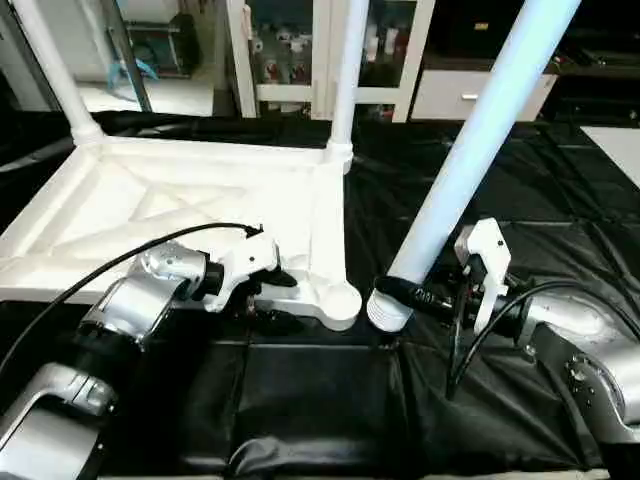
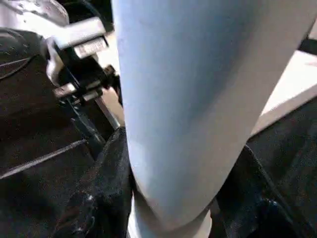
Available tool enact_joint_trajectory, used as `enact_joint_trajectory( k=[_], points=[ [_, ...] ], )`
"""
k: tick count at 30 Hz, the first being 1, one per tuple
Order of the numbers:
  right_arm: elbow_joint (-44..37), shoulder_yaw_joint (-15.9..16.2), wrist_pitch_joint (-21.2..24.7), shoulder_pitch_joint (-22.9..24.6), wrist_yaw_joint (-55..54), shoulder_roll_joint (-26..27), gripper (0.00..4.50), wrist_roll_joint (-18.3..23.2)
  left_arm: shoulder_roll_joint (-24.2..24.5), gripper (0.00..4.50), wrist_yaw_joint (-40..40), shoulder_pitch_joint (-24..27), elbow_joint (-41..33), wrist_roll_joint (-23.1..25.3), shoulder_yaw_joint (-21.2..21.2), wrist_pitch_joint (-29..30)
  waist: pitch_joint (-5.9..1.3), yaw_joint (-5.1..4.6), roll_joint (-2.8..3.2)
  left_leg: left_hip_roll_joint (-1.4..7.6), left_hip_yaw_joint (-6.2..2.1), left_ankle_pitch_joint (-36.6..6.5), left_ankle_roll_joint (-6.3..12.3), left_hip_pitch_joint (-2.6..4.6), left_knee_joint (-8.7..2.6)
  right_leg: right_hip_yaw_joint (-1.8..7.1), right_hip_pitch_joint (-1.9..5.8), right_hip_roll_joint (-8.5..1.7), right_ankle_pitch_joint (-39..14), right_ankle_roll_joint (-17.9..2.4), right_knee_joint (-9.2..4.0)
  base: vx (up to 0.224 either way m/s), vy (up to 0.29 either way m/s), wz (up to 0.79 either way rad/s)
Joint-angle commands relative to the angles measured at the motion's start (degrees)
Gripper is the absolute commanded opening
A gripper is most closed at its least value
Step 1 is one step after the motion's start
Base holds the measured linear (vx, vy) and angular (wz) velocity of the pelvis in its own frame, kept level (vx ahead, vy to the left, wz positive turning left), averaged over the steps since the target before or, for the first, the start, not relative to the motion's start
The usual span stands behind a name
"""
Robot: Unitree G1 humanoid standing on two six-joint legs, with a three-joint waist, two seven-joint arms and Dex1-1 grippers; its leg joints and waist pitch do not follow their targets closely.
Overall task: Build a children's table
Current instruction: Move to table
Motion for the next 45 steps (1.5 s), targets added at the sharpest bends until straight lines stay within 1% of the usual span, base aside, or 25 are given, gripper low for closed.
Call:
enact_joint_trajectory(
  k=[1,3,5,9,11,12,13,15,16,17,21,23,24,26,29,32,33,34,35,37,39,41,43,44,45],
  points=[
    [-1.1,-1.2,0.2,-0.2,-0.2,-0.4,1.85,0.8,0.0,2.96,0.3,-1.4,2.0,1.8,-0.6,-2.4,-3.49,0.12,0.49,4.93,-1.67,-11.7,0.35,2.16,-5.50,1.54,1.65,-3.34,-0.8,-17.2,-3.66,0.000,0.000,0.00],
    [-1.1,-1.0,0.2,-0.3,-0.2,-0.4,1.85,0.9,-0.2,2.75,1.2,-2.0,3.9,3.0,-0.6,-4.2,-3.43,0.25,0.46,4.90,-1.59,-13.3,-0.72,2.26,-5.65,1.63,1.54,-3.40,-3.1,-16.6,-3.85,0.000,0.000,0.00],
    [-1.1,-0.9,0.2,-0.3,-0.3,-0.3,1.85,0.9,-0.3,2.71,1.1,-2.1,4.3,3.0,-0.4,-4.4,-3.38,0.41,0.53,4.94,-1.64,-14.5,-1.84,2.33,-5.82,1.68,1.39,-3.48,-4.7,-15.7,-3.99,0.000,0.000,0.00],
    [-0.9,-0.4,-0.2,-0.4,-0.3,-0.2,1.85,0.3,-0.9,2.32,0.9,-2.4,5.7,3.2,-0.1,-5.7,-3.37,0.48,0.47,4.97,-1.73,-14.7,-2.57,2.16,-5.98,1.65,1.36,-3.58,-4.9,-15.2,-3.94,0.000,0.000,0.00],
    [-0.9,-0.3,-0.2,-0.4,-0.4,-0.2,1.85,0.3,-1.0,2.31,1.0,-2.6,6.1,3.4,-0.1,-6.1,-3.42,0.42,0.50,4.94,-1.78,-14.3,-2.50,2.03,-5.98,1.68,1.44,-3.62,-4.4,-15.0,-3.93,0.000,0.000,0.00],
    [-0.9,-0.2,-0.4,-0.4,-0.4,-0.2,1.85,0.0,-1.2,2.20,1.3,-2.8,6.6,3.5,0.1,-6.8,-3.42,0.39,0.43,4.90,-1.76,-14.1,-2.39,1.98,-5.95,1.68,1.45,-3.61,-4.2,-14.9,-3.97,0.000,0.000,0.00],
    [-0.9,-0.2,-0.5,-0.4,-0.4,-0.2,1.85,-0.1,-1.3,1.93,1.4,-2.9,6.9,3.6,0.2,-7.1,-3.44,0.40,0.40,4.88,-1.70,-13.8,-2.17,2.01,-5.89,1.70,1.42,-3.62,-3.8,-15.0,-3.97,0.000,0.000,0.00],
    [-0.8,-0.1,-0.7,-0.4,-0.4,-0.3,1.85,-0.3,-1.5,1.90,1.5,-3.1,7.6,3.7,0.4,-7.6,-3.48,0.43,0.40,4.90,-1.69,-13.1,-1.86,1.98,-5.85,1.69,1.46,-3.62,-3.0,-15.3,-3.92,0.000,0.000,0.00],
    [-0.6,0.0,-1.0,-0.4,-0.4,-0.4,1.85,-0.5,-1.7,1.82,1.5,-3.3,8.1,3.8,0.4,-8.2,-3.53,0.41,0.54,4.85,-1.66,-12.5,-1.70,1.98,-5.80,1.67,1.47,-3.57,-2.1,-15.4,-3.88,0.000,0.000,0.00],
    [-0.5,0.0,-1.2,-0.5,-0.4,-0.4,1.85,-0.7,-1.8,1.51,1.4,-3.5,8.5,3.9,0.4,-8.5,-3.53,0.46,0.52,4.91,-1.69,-12.3,-1.55,1.98,-5.81,1.64,1.51,-3.60,-1.6,-15.6,-3.82,0.000,0.000,0.00],
    [-0.5,0.1,-1.7,-0.4,-0.4,-0.4,1.85,-1.1,-2.1,1.33,1.2,-4.0,9.4,4.6,0.1,-9.5,-3.48,0.46,0.61,4.96,-1.67,-13.3,-1.83,2.05,-5.89,1.64,1.48,-3.60,-2.3,-15.8,-3.89,0.000,0.000,0.00],
    [-0.4,0.1,-1.9,-0.3,-0.4,-0.4,1.85,-1.2,-2.1,0.98,0.9,-4.3,10.0,5.4,-0.3,-10.1,-3.45,0.40,0.58,4.96,-1.67,-13.5,-1.86,2.03,-5.93,1.66,1.48,-3.60,-2.5,-15.7,-3.93,0.000,0.000,0.00],
    [-0.4,0.1,-1.9,-0.3,-0.5,-0.4,1.85,-1.2,-2.0,0.95,0.8,-4.4,10.3,5.8,-0.7,-10.4,-3.44,0.41,0.80,4.96,-1.69,-13.6,-1.92,2.06,-5.95,1.68,1.46,-3.60,-2.5,-15.7,-3.96,0.000,0.000,0.00],
    [-0.4,0.1,-1.9,-0.3,-0.6,-0.4,1.85,-1.2,-1.8,0.93,0.7,-4.5,11.0,6.6,-1.4,-11.1,-3.41,0.40,0.65,5.00,-1.68,-14.0,-2.02,2.08,-5.98,1.70,1.44,-3.64,-2.7,-15.6,-4.03,0.000,0.000,0.00],
    [-0.4,0.1,-2.1,-0.3,-0.6,-0.4,1.85,-1.3,-1.4,0.55,0.1,-4.5,11.3,7.4,-2.0,-11.6,-3.42,0.41,0.66,5.06,-1.69,-13.4,-1.82,2.05,-5.96,1.73,1.50,-3.68,-2.0,-15.8,-3.96,0.000,0.000,0.00],
    [-0.1,0.1,-2.2,-0.4,-0.6,-0.5,1.85,-1.4,-0.9,0.52,-0.7,-4.2,11.2,8.1,-2.4,-11.6,-3.43,0.43,0.68,5.06,-1.68,-12.9,-1.57,2.04,-5.99,1.71,1.51,-3.69,-1.6,-15.9,-3.95,0.000,0.000,0.00],
    [-0.1,0.1,-2.2,-0.4,-0.6,-0.5,1.85,-1.4,-0.9,0.35,-0.7,-4.2,11.2,8.1,-2.4,-11.6,-3.46,0.33,0.65,5.06,-1.70,-12.7,-1.57,1.96,-6.01,1.69,1.62,-3.68,-1.2,-15.9,-3.85,0.000,0.000,0.00],
    [0.0,0.0,-2.2,-0.6,-0.6,-0.4,1.85,-1.5,-0.7,0.35,-0.9,-4.2,11.4,8.3,-2.2,-11.6,-3.43,0.19,0.67,5.05,-1.77,-12.2,-1.46,1.80,-6.04,1.63,1.73,-3.66,-0.5,-16.0,-3.73,0.000,0.000,0.00],
    [0.1,-0.1,-2.2,-0.6,-0.5,-0.3,1.85,-1.6,-0.7,0.18,-1.0,-4.2,11.6,8.4,-2.0,-11.7,-3.44,0.17,0.68,5.04,-1.69,-12.4,-1.32,1.96,-5.98,1.64,1.63,-3.69,-0.5,-16.2,-3.81,0.000,0.000,0.00],
    [0.2,-0.1,-2.2,-0.8,-0.5,-0.2,1.85,-1.6,-0.7,0.16,-1.0,-4.3,11.9,8.6,-1.7,-11.6,-3.46,0.20,0.48,5.04,-1.60,-12.2,-1.07,2.02,-5.93,1.67,1.62,-3.70,-0.4,-16.4,-3.89,0.000,0.000,0.00],
    [0.5,-0.2,-2.2,-1.1,-0.8,0.1,1.85,-1.7,-0.7,0.09,-0.7,-4.2,11.9,8.6,-1.4,-11.1,-3.50,0.23,0.75,5.05,-1.63,-11.0,-0.64,1.93,-5.87,1.66,1.73,-3.75,0.7,-16.7,-3.67,0.000,0.000,0.00],
    [1.6,-0.5,-1.7,-2.0,-2.9,0.9,1.85,-2.5,-0.6,0.03,-0.4,-3.3,10.7,8.2,-1.0,-9.5,-3.52,0.09,0.64,5.01,-1.58,-10.7,-0.45,1.92,-5.84,1.60,1.75,-3.70,1.4,-17.0,-3.60,0.000,0.000,0.00],
    [3.9,-1.1,-1.3,-3.4,-6.9,2.3,1.85,-4.2,-1.0,0.03,0.0,-1.6,8.1,7.1,-0.3,-6.2,-3.44,-0.05,0.63,5.01,-1.57,-10.9,-0.84,1.86,-5.91,1.62,1.74,-3.73,0.4,-17.2,-3.65,0.000,0.000,0.00],
    [5.0,-1.6,-1.0,-4.0,-8.6,3.1,1.85,-4.6,-1.1,0.03,0.0,-0.9,6.7,6.5,0.0,-4.7,-3.37,-0.22,0.68,4.96,-1.57,-11.5,-1.45,1.84,-6.02,1.58,1.68,-3.71,-1.1,-17.2,-3.71,0.000,0.000,0.00],
    [6.8,-2.7,-0.3,-5.1,-11.6,4.5,1.85,-5.0,-1.5,0.03,0.2,0.5,4.0,5.6,0.5,-1.7,-3.36,-0.34,0.64,4.95,-1.45,-12.2,-1.94,2.06,-5.98,1.64,1.47,-3.63,-2.1,-17.2,-3.80,0.000,0.000,0.00]
  ],
)
